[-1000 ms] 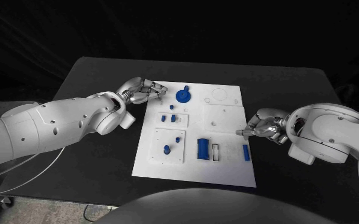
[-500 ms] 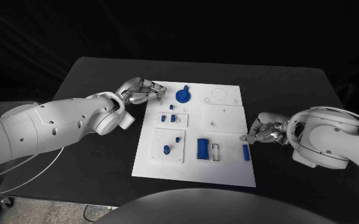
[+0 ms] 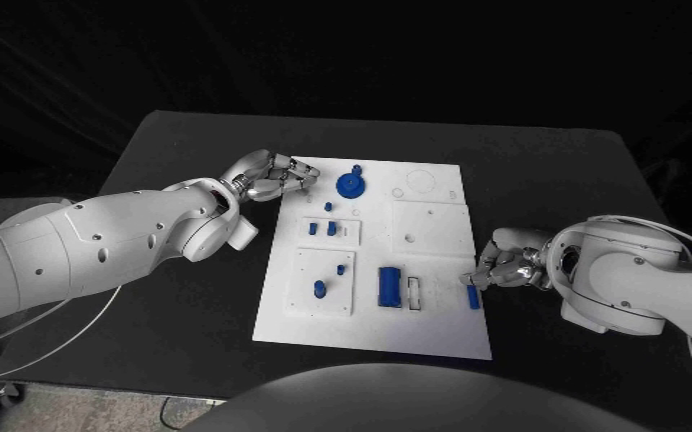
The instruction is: Assemble the parts on the task board
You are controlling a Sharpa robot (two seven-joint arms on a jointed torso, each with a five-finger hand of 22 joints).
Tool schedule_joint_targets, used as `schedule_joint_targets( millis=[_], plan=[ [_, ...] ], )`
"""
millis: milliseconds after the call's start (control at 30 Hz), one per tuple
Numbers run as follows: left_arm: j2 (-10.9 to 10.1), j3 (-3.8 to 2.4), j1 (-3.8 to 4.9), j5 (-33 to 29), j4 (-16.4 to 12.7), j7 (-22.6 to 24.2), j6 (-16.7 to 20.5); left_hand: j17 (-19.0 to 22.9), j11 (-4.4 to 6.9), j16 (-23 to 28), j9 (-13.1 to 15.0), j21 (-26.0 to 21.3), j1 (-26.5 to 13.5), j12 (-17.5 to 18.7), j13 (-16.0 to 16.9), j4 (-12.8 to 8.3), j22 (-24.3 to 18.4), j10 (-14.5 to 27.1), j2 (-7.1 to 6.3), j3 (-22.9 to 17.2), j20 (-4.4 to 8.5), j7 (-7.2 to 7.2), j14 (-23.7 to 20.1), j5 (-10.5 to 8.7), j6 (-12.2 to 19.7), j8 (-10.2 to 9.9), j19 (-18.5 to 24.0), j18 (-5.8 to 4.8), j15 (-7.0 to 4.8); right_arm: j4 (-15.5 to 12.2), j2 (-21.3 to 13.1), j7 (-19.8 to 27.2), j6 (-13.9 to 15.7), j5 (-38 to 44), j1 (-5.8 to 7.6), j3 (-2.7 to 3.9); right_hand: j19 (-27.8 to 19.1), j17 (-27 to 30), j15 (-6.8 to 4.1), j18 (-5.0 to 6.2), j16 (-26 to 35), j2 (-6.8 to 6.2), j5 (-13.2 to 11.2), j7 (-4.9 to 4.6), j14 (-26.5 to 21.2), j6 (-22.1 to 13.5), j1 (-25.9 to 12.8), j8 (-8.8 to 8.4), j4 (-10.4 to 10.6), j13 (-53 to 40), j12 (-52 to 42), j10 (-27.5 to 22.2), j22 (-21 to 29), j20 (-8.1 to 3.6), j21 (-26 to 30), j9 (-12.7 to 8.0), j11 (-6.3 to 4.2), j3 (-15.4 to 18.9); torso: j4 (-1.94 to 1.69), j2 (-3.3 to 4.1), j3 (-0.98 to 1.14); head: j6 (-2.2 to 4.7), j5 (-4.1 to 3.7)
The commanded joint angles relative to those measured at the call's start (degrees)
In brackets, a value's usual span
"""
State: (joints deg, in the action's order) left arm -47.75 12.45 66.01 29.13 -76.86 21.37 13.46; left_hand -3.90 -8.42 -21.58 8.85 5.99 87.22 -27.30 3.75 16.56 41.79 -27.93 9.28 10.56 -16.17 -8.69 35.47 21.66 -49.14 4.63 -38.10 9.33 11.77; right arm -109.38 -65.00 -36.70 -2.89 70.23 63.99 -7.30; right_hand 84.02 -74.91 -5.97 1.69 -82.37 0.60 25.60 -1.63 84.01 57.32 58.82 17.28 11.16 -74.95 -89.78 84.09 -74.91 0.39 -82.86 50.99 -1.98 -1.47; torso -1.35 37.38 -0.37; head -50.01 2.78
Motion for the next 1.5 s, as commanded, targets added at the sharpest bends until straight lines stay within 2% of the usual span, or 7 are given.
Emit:
schedule_joint_targets(
  millis=[33, 400, 700, 933, 1067, 1167, 1500],
  plan=[
    [0.12, -0.03, -0.04, -0.27, -0.05, 0.09, -1.05, 0.07, -0.25, -0.2, -0.08, 0.34, 0.14, -0.21, 0.05, -0.04, -0.08, -0.17, 0.28, 0.31, 0.12, -0.19, 0.09, 0.2, -0.3, 0.38, -0.24, -0.9, 0.19, -0.1, 0.19, -0.46, -1.45, 0.55, -0.39, -0.02, 3.87, -1.84, -0.33, 0.01, -0.08, -0.13, -0.37, -0.11, 3.85, 0.17, -0.16, -0.48, 0.21, -15.05, -0.22, 5.91, -12.86, -0.3, -0.21, -0.15, -0.33, 0.06, -0.05, 0.01, -0.02, 0.01, -0.03],
    [0.1, -0.03, -0.06, -0.28, 0.01, -0.02, -1.2, 0.08, -0.24, -0.22, -0.1, 0.36, 0.33, -0.22, 0.04, -0.07, -0.11, -0.2, 0.3, 0.28, 0.13, -0.2, 0.07, 0.39, -0.3, 0.38, -0.23, -0.9, 0.18, 0.34, 1.37, -0.52, -2.21, 0.5, -1.92, -0.03, 3.69, -1.17, -0.33, 0.1, 0.26, -0.41, 0.62, -0.11, 3.67, 0.15, 2.99, -1.79, -2.36, -15.05, -0.22, 5.91, -12.72, -0.34, 0.19, -1.07, -0.36, -1.65, -0.08, 0.0, -0.04, 0.01, 0.01],
    [0.16, -0.03, -0.09, -0.28, 0.07, -0.12, -1.39, 0.08, -0.23, -0.24, -0.12, 0.37, 0.44, -0.22, 0.04, -0.07, -0.13, -0.21, 0.31, 0.27, 0.14, -0.2, 0.07, 0.52, -0.3, 0.38, -0.23, -0.9, 0.17, 0.44, 2.5, -0.49, -2.74, 0.69, -2.27, -0.03, 3.54, -0.68, -0.26, 0.19, 0.5, -0.67, 1.85, -0.26, 3.57, -0.46, 6.64, -3.25, -5.67, -15.05, -0.22, 5.91, -12.6, -0.28, 0.56, -2.11, -0.27, -4.59, -0.07, -0.01, -0.06, 0.01, -0.01],
    [0.17, -0.03, -0.1, -0.28, 0.07, -0.14, -1.42, 0.08, -0.24, -0.25, -0.13, 0.38, 0.52, -0.23, 0.03, -0.08, -0.15, -0.23, 0.33, 0.26, 0.14, -0.2, 0.07, 0.62, -0.3, 0.38, -0.22, -0.9, 0.17, 0.55, 3.4, -0.47, -2.87, 0.89, -2.31, -0.03, 3.41, -0.14, 0.16, 0.25, 0.81, -0.92, 5.99, -1.01, 3.45, -1.8, 9.24, -5.06, -8.86, -15.05, -0.22, 5.91, -12.49, -0.01, 0.9, -3.54, 0.31, -8.25, -0.08, -0.01, -0.05, 0.01, 0.08],
    [0.12, -0.03, -0.1, -0.28, 0.05, -0.17, -1.42, 0.08, -0.24, -0.25, -0.13, 0.38, 0.52, -0.23, 0.03, -0.08, -0.15, -0.23, 0.33, 0.26, 0.14, -0.2, 0.07, 0.62, -0.3, 0.38, -0.22, -0.9, 0.17, 0.65, 3.73, -0.35, -1.75, -0.31, -2.32, -0.03, 3.41, -0.13, 0.52, 0.23, 0.79, -0.55, 8.59, -1.69, 3.46, -2.37, 10.07, -6.13, -10.49, -15.05, -0.22, 5.91, -12.51, 0.29, 0.86, -4.67, 0.91, -10.73, -0.08, 0.0, -0.04, 0.01, 0.25],
    [0.1, -0.03, -0.11, -0.28, 0.05, -0.21, -1.44, 0.08, -0.24, -0.25, -0.13, 0.38, 0.52, -0.23, 0.03, -0.08, -0.15, -0.23, 0.33, 0.26, 0.14, -0.2, 0.07, 0.62, -0.3, 0.38, -0.22, -0.9, 0.17, 0.88, 3.84, -0.13, -0.28, -4.59, -2.32, -0.02, 3.53, -0.45, 1.01, 0.15, 0.52, -0.54, 9.23, -2.34, 3.55, -2.38, 8.49, -7.62, -10.88, -15.05, -0.22, 5.91, -12.62, 0.78, 0.52, -6.91, 1.56, -12.74, -0.08, 0.01, -0.05, 0.01, 0.35],
    [0.11, -0.03, -0.11, -0.29, 0.08, -0.22, -1.4, 0.08, -0.26, -0.28, -0.14, 0.4, 0.65, -0.24, 0.03, -0.08, -0.17, -0.27, 0.37, 0.23, 0.15, -0.2, 0.08, 0.76, -0.31, 0.39, -0.23, -0.91, 0.17, 0.96, 3.71, 0.64, 3.84, -14.99, -2.31, -0.02, 3.63, -0.87, 1.33, 0.09, 0.14, -0.65, 11.65, -2.77, 3.63, -1.83, 7.25, -8.85, -12.36, -15.05, -0.22, 5.91, -12.72, 1.13, 0.16, -9.51, 1.91, -15.53, -0.05, 0.0, -0.02, 0.01, 0.6]
  ],
)
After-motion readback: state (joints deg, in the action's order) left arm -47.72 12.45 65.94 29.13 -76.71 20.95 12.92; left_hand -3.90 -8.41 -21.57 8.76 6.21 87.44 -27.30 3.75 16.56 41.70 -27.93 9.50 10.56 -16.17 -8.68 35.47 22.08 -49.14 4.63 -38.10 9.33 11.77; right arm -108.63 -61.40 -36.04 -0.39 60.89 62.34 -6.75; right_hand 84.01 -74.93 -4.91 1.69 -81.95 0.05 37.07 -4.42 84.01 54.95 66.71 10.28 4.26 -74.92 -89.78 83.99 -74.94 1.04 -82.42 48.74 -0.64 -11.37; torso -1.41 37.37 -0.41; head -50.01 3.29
